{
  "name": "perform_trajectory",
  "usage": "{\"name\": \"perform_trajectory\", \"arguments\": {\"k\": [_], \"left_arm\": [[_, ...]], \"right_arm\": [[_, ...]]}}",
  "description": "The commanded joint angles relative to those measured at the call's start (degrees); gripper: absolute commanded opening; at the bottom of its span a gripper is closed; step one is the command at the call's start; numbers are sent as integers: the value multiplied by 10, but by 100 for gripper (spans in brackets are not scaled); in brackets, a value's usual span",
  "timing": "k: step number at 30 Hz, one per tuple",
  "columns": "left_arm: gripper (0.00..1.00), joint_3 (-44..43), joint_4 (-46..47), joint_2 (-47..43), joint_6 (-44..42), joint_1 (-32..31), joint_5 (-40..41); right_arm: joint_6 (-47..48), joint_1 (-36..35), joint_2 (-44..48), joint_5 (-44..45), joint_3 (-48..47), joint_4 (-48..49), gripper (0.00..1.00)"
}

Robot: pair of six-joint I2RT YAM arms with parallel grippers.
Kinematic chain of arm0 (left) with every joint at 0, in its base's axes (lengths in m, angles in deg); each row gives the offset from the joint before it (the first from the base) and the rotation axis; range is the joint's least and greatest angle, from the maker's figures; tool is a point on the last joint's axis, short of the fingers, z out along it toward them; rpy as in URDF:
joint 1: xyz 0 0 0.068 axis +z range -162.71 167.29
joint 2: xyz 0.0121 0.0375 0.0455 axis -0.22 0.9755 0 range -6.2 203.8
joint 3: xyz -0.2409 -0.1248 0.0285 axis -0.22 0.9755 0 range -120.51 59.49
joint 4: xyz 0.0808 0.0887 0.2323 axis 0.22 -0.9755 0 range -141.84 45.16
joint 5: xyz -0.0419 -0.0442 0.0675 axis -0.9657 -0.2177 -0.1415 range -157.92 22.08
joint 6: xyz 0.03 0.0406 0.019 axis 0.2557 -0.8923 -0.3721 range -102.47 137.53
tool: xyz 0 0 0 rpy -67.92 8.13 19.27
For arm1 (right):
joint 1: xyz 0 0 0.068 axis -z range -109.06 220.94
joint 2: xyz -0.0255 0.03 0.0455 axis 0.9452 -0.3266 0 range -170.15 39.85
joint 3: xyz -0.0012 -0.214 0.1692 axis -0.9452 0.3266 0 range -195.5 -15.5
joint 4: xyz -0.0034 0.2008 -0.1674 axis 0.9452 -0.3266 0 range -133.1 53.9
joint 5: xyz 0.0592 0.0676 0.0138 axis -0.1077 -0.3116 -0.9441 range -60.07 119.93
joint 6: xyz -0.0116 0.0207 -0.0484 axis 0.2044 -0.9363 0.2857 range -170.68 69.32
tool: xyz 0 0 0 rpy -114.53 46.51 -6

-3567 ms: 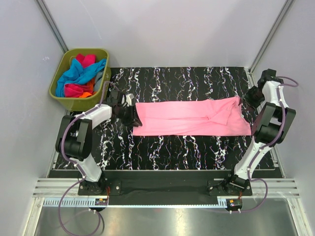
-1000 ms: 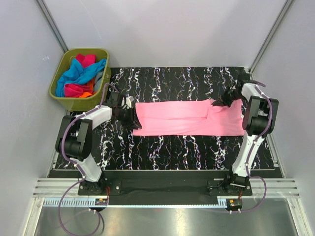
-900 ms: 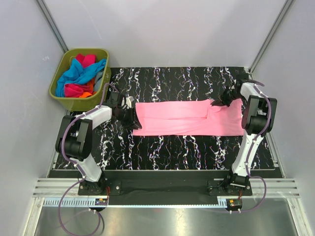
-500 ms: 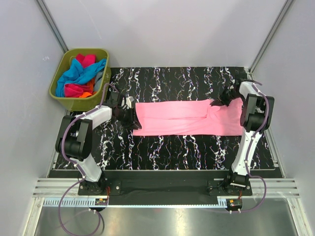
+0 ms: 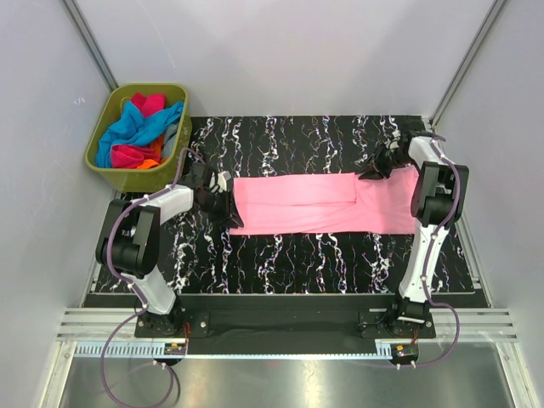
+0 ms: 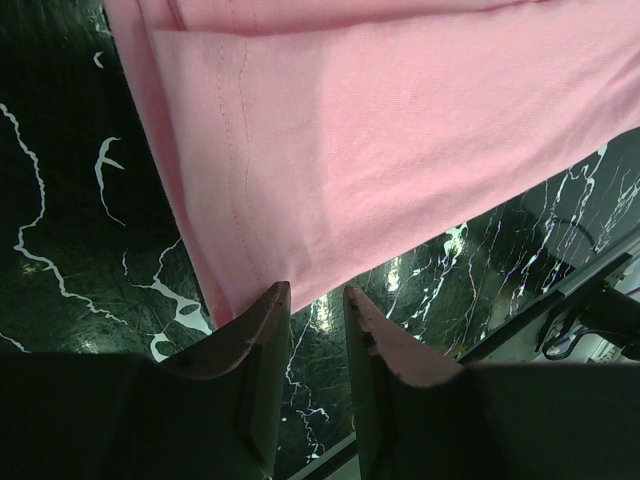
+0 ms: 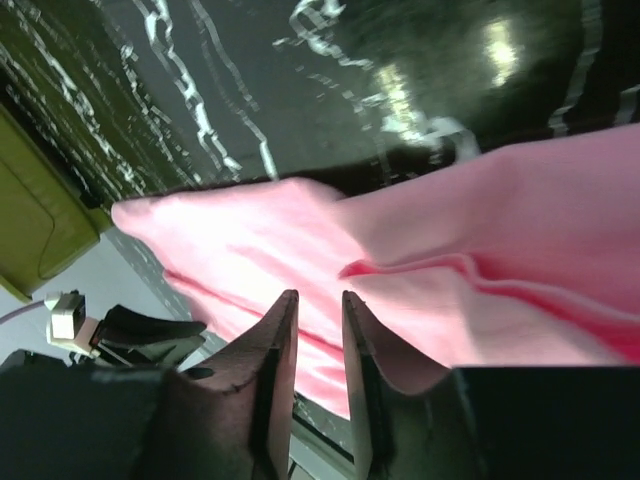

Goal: Fold and stack the t-shirts
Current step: Fold the tshirt

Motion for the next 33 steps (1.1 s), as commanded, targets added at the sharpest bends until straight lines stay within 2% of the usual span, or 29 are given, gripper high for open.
{"name": "perform_trajectory", "arguments": {"k": [1,3,6,8,9,11,13,15,17,18,26,30,33], "left_arm": [[32,-2,14,-24,-1,-6,13],[32,-10,15,-29,5,-8,14],[32,-22,24,-38,13,-12,20],[33,-27,33,-28,17,-14,20],[33,-38,37,-19,17,-13,13],[33,-49,40,19,15,-14,12],[33,-63,40,42,15,-14,12],[34,-62,40,58,17,-16,28],[34,-55,35,71,21,-16,43],[34,-51,34,75,23,-16,45],[35,-6,26,89,55,-17,52],[35,22,26,92,69,-16,33],[35,43,26,100,76,-16,14]], "right_arm": [[10,-16,4,-30,-40,-19,32],[35,-9,17,2,-54,-44,34],[35,29,79,69,-21,-43,46],[31,58,115,106,11,-40,47],[18,64,144,133,41,-37,47],[-14,74,178,252,79,-35,49],[-81,75,222,339,139,-30,56],[-132,74,241,342,172,-27,57],[-163,72,248,347,216,-22,70],[-173,59,248,353,227,-8,99],[-198,36,195,408,232,16,100],[-168,23,153,441,218,19,100],[-134,18,115,460,173,13,100]]}}
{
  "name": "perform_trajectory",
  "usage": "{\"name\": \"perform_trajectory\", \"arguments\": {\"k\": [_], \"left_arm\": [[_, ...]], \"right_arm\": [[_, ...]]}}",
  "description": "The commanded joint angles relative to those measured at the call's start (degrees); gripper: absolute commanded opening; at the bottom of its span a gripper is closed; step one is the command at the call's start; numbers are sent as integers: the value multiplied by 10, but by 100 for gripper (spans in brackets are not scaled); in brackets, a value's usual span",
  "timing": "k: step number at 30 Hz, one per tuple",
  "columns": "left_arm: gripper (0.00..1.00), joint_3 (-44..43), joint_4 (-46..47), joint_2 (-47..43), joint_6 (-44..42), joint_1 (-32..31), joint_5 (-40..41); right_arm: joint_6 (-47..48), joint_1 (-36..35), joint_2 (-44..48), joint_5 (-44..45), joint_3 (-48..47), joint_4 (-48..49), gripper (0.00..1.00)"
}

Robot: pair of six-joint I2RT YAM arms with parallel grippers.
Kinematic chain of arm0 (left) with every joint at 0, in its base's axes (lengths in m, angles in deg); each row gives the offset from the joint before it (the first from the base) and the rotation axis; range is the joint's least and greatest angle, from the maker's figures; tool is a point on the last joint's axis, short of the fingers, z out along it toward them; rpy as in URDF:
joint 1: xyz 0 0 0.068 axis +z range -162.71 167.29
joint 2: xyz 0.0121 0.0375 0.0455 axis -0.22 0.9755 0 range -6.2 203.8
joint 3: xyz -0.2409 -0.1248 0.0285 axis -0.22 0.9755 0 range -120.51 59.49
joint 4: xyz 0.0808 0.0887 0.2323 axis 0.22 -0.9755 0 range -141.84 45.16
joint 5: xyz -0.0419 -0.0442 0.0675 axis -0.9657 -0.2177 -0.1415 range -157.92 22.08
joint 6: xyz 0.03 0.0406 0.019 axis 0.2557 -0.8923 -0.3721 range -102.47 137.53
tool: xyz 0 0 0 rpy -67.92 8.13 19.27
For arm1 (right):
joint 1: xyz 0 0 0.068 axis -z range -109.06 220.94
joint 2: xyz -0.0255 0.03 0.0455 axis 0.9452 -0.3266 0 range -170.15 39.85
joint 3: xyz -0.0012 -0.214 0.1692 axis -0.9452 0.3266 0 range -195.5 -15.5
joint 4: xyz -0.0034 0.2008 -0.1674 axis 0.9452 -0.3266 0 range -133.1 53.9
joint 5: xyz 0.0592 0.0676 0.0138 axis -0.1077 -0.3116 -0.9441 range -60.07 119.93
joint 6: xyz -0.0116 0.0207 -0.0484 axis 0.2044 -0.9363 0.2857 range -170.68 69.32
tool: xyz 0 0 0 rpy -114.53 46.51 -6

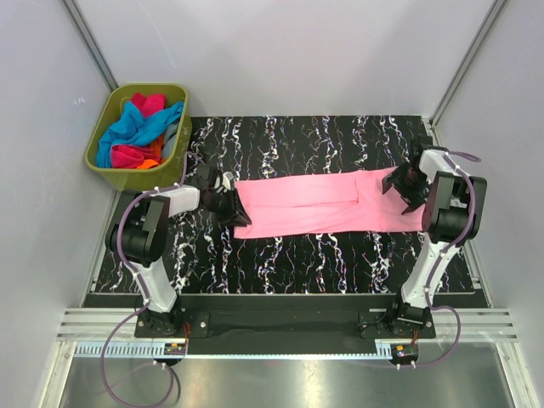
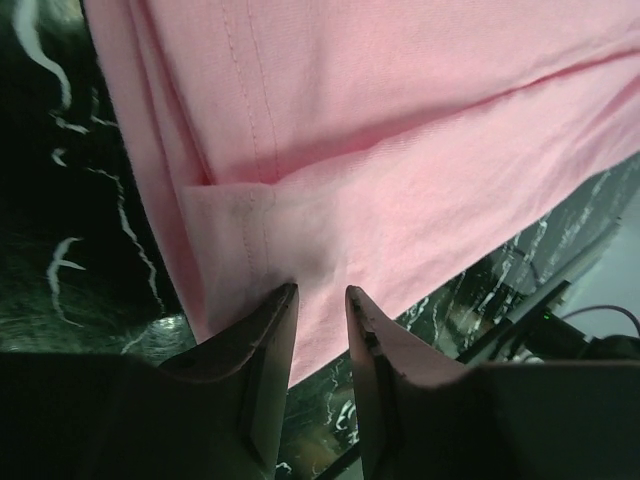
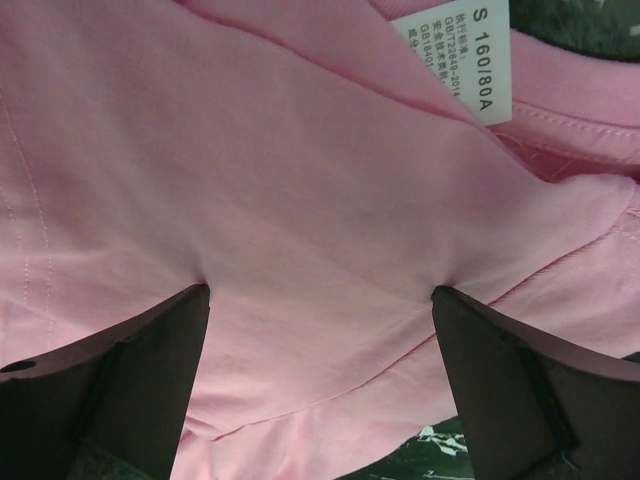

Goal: Fold and stack the t-shirts
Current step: Fold the tshirt

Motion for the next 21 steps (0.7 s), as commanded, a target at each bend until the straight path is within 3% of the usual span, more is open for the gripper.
{"name": "perform_trajectory", "arguments": {"k": [1,11,21], "left_arm": [[35,56,-48,32,-1,-6,32],[35,109,-56,-13,35,-54,20],[35,193,50,-73,207,-241,75]], "right_arm": [[36,-11,-55,65,-48,19,100],[188,-53,-211,112,-311,-21,100],[293,-151,-346,134,-576,-61,100]]}}
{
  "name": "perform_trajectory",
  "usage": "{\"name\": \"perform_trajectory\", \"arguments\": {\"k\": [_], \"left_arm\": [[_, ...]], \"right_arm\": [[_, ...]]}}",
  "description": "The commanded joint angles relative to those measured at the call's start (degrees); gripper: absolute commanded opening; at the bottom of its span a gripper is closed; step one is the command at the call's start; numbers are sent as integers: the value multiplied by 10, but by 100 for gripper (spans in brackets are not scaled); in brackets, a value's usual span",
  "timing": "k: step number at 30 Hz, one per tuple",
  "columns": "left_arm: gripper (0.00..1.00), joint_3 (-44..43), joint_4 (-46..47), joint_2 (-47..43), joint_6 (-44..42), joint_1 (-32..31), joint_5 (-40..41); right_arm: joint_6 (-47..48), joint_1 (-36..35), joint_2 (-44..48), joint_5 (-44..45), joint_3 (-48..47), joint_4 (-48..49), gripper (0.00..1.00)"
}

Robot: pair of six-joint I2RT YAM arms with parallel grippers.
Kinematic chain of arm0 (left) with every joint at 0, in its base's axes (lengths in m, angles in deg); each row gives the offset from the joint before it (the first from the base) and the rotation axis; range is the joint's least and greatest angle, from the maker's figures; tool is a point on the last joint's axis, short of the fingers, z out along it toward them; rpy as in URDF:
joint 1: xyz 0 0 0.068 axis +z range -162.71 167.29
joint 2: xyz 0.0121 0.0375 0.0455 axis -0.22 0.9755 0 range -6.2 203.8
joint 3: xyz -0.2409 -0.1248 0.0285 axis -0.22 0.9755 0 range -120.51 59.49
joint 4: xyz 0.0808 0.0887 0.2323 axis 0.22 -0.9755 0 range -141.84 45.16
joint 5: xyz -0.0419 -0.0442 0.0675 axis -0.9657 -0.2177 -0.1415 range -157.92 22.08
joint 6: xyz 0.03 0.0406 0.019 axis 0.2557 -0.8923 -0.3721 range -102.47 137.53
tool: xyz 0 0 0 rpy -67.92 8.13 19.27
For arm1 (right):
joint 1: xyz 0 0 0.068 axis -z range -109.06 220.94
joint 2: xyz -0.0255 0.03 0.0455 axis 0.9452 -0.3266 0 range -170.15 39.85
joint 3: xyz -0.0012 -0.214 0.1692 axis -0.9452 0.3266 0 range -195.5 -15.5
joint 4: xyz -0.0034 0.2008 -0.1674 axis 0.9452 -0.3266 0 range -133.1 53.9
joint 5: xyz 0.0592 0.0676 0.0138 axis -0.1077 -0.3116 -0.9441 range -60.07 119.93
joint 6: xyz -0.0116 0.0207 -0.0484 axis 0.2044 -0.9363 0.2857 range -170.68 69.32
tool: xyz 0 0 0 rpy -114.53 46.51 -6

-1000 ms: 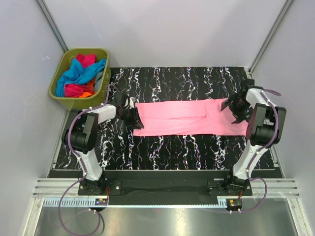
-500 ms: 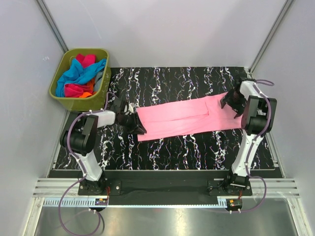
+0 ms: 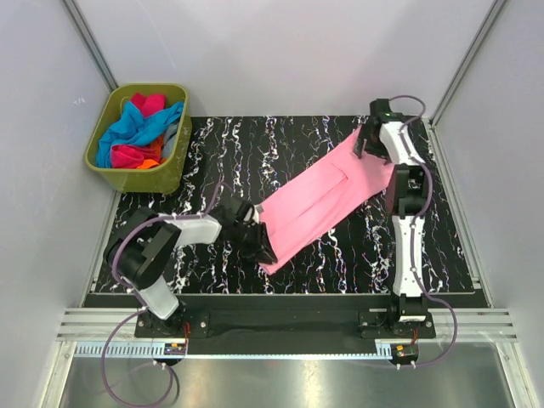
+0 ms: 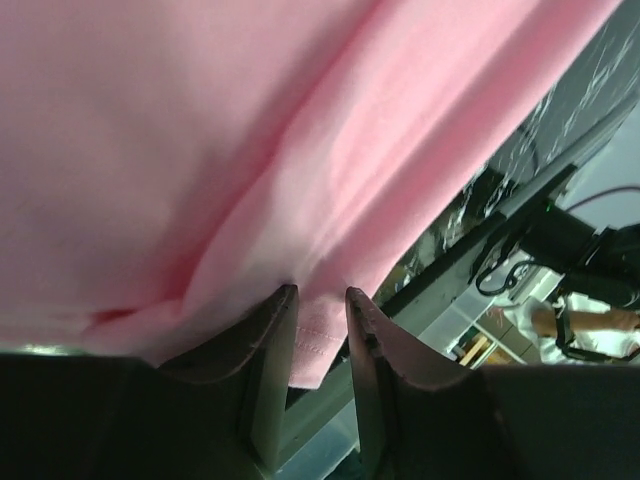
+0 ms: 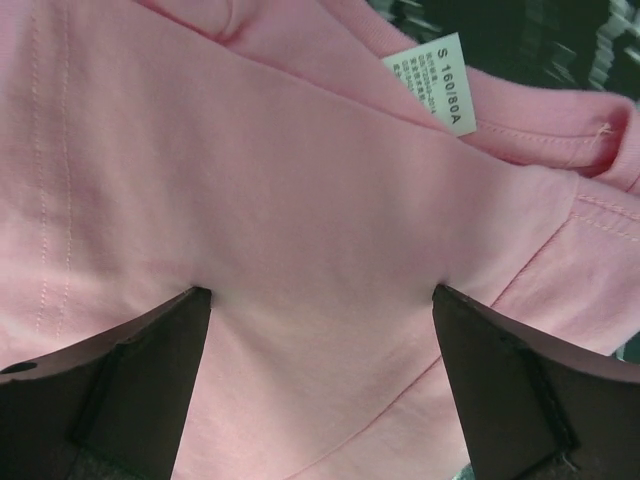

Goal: Fold and stack the t-shirts
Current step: Fold the tshirt

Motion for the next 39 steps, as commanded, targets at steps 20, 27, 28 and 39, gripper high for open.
{"name": "perform_trajectory", "arguments": {"k": [20,27,28,39], "left_arm": [[36,-33,287,140,292,-307,143],[38,-55,161,-33,213,-307,194],[39,-60,130,-60,189,-307,209],[46,-16,-135,-368,118,-202,316]], "right_arm": [[189,-188,-131,-105,-219,115,100],[167,-188,1,-79,-144,109,100],[151,-188,22,-77,-131,102,100],[8,-215,210,-94,74,-73,100]]}}
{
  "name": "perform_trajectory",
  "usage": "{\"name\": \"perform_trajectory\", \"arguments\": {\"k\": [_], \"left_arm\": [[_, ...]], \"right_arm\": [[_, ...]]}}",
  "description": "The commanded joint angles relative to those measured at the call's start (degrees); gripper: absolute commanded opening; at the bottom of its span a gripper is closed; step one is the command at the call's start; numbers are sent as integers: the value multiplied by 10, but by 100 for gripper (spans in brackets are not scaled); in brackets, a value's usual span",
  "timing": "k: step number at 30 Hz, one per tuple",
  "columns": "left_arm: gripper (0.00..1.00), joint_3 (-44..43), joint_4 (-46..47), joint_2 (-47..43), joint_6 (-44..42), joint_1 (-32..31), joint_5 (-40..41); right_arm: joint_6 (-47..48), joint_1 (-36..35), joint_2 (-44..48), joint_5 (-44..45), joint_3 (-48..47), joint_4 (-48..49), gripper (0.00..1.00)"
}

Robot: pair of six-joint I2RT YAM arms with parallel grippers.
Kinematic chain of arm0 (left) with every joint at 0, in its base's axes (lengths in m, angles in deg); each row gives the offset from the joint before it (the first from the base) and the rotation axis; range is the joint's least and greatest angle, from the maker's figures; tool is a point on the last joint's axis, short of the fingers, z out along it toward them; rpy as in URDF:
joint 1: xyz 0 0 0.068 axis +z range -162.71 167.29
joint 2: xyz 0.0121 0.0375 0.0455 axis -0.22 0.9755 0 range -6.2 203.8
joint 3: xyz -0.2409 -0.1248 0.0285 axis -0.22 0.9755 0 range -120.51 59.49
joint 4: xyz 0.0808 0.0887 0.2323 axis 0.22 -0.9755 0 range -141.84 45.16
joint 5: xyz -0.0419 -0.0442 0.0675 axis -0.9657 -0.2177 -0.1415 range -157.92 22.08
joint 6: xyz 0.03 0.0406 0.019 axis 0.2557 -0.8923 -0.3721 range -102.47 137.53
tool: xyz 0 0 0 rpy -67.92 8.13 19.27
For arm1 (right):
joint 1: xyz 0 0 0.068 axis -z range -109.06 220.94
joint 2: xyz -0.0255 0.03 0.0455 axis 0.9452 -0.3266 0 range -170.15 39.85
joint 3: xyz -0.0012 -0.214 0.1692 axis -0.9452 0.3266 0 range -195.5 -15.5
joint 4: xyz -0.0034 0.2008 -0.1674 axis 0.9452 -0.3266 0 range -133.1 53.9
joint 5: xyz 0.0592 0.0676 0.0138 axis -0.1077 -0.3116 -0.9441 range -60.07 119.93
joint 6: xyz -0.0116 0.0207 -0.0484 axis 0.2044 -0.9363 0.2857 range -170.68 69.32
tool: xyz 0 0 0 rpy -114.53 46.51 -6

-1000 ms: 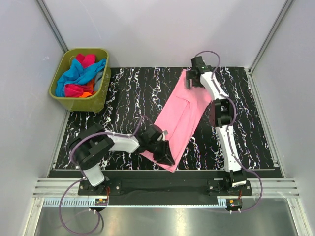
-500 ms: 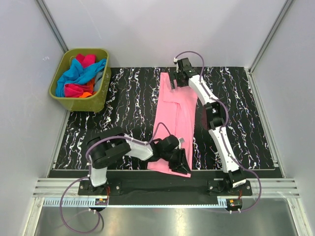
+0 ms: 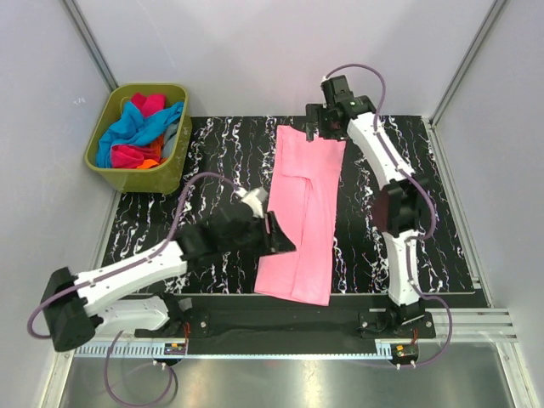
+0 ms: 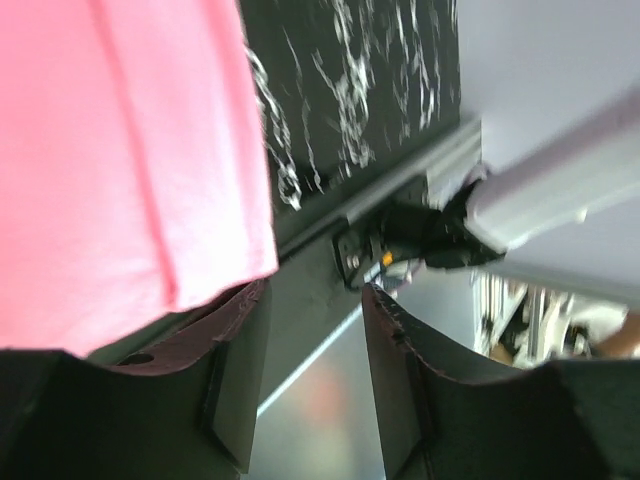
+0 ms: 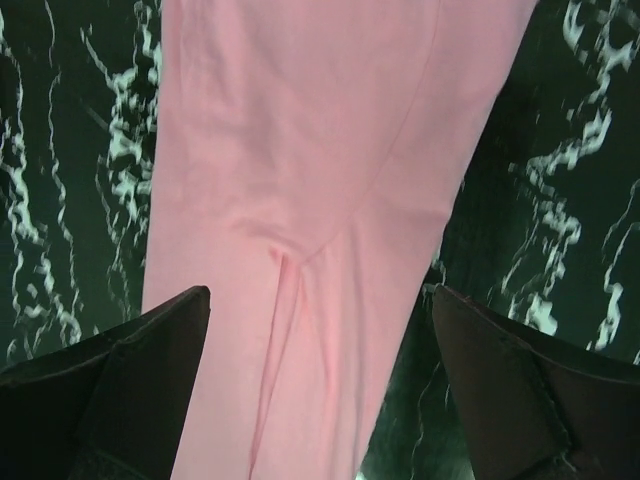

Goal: Fold and stack the t-shirts
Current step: Fold the tshirt

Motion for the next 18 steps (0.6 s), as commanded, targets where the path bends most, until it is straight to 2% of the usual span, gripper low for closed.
{"name": "perform_trajectory", "arguments": {"k": [1,4,6,8,12,18], "left_arm": [[46,43,-74,-64,-19,53,38],[52,80,-74,-135,-15,130,13],[60,96,-75,-176,-30,195,-20],[62,102,-76,-187,-56,249,-48],[69,75,-90,-151,-135,292,-117],[84,62,-96,-104,-216,346,-168]], "right_arm": [[-73,-25,50,-27,90,-57,100],[-123,-40,81,-44,161,-57,100],[-137,-53,92,-84,203,-54,100],[-153,-75,94,-87,246,-49,100],[-185,-93,88,-72,294,0,100],[-181,-99,16,-12,264,15,100]]}}
